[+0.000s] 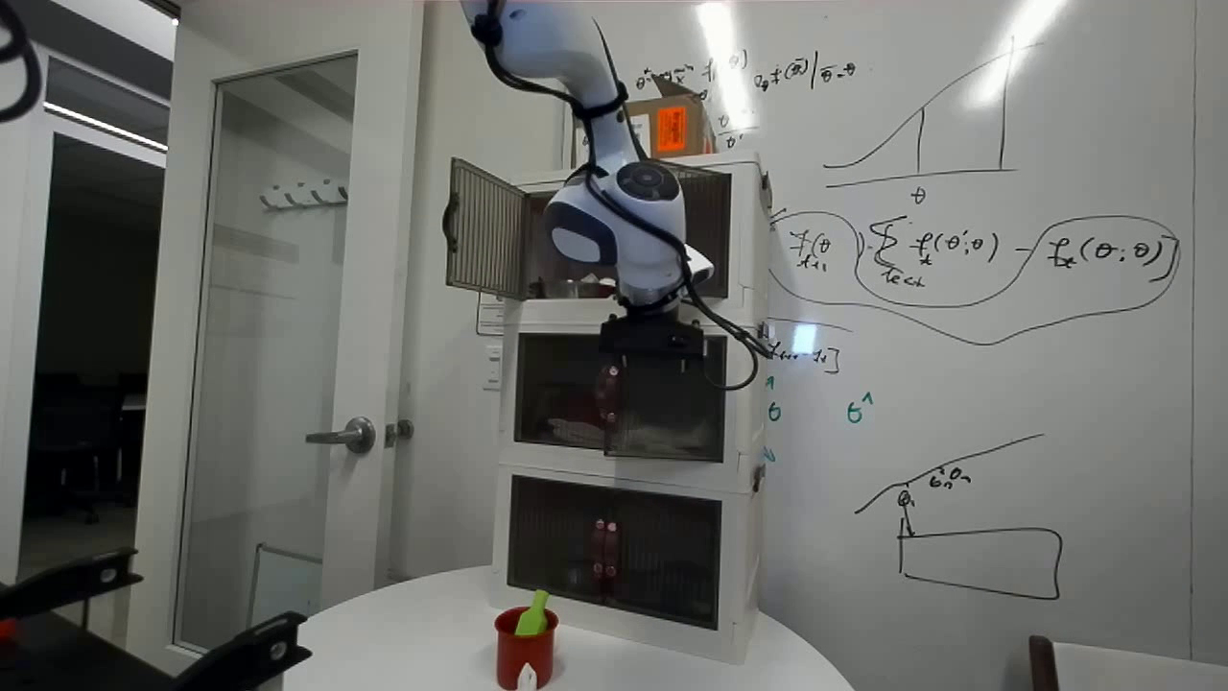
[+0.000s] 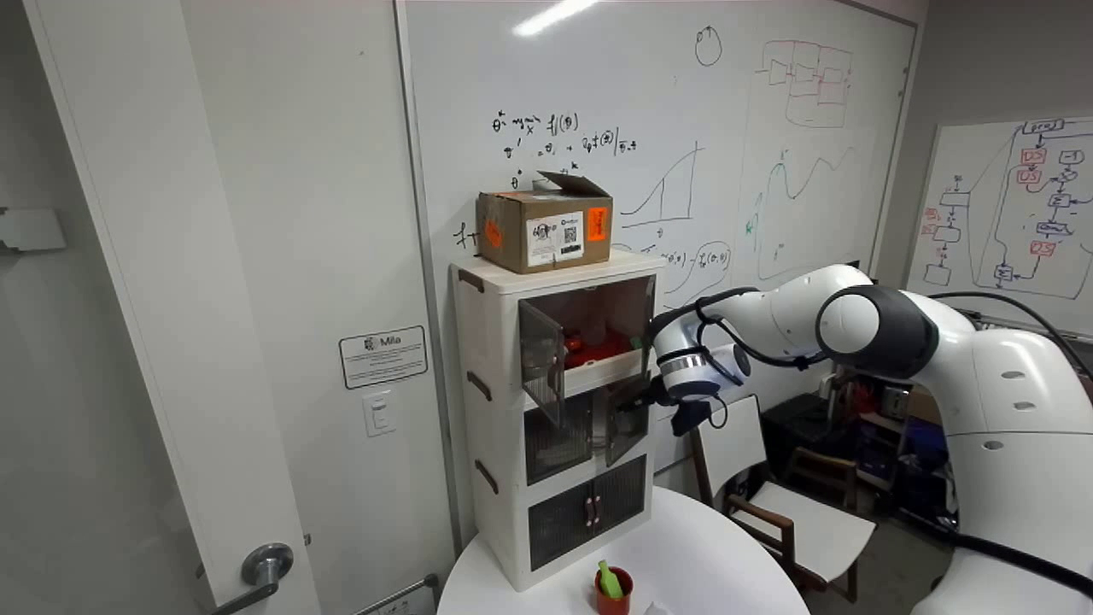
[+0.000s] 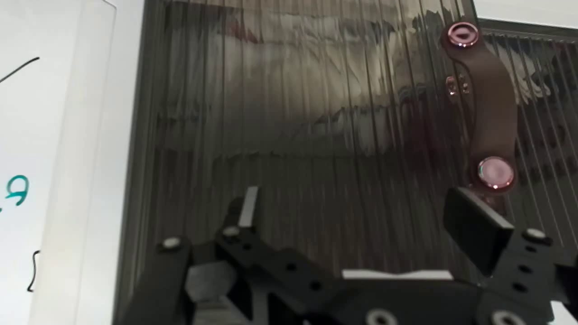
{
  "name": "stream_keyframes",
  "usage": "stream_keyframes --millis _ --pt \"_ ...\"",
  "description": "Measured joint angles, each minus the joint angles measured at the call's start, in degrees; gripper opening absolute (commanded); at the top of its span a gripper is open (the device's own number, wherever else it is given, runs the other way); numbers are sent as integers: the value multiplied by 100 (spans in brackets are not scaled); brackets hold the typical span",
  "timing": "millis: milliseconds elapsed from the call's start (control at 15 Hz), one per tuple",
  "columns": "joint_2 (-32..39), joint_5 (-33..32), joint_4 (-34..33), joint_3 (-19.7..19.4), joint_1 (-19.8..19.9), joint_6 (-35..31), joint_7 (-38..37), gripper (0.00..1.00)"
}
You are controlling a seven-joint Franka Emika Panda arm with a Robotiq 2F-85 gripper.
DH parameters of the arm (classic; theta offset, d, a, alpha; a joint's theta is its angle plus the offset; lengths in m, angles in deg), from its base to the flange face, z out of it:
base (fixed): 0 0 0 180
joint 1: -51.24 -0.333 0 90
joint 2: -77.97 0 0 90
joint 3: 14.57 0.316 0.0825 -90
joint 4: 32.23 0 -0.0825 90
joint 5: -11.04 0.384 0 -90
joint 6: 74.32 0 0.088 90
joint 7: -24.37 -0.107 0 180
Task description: Close the door to the middle compartment
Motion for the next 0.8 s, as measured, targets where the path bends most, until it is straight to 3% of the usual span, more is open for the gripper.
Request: stream_keyframes --millis 467,800 --pt "379 1872 -388 270 88 -317 1197 100" --pt "507 3507 -760 123 -30 -296 2345 100"
